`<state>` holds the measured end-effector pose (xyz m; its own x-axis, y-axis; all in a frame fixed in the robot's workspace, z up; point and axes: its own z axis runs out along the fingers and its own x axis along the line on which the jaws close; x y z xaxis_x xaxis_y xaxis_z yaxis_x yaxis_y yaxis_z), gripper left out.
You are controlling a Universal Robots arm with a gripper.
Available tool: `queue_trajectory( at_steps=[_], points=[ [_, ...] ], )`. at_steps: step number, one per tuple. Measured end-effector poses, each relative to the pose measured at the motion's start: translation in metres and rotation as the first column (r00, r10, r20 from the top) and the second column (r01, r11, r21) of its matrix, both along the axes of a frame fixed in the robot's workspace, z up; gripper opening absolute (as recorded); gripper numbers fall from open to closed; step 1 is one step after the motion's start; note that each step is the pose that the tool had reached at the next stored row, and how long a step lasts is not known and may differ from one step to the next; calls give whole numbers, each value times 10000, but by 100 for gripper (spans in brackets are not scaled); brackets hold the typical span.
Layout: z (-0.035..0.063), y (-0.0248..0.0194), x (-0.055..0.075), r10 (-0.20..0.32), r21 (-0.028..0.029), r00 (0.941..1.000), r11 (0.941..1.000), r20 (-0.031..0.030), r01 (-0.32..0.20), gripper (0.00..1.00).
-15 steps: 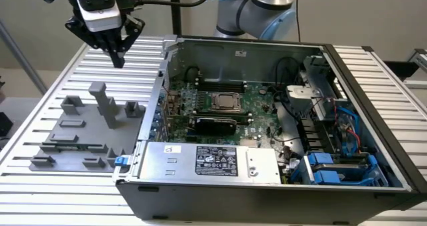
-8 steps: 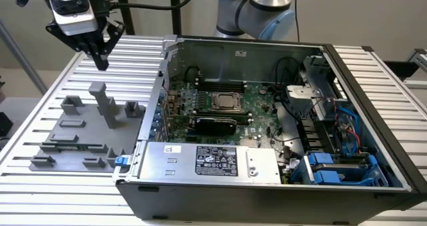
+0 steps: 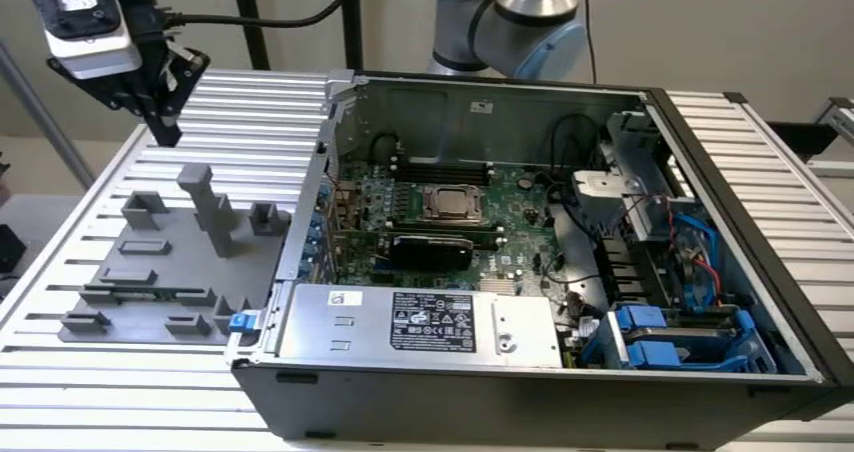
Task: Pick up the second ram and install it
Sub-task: 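Reach for the second ram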
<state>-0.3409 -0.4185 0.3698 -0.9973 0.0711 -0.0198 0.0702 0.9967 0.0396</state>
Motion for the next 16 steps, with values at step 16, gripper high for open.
queue_trajectory(
  at_steps=[16],
  points=[
    [-140,-183,-458,0,-11,10000,10000,-79,0,0]
  ],
)
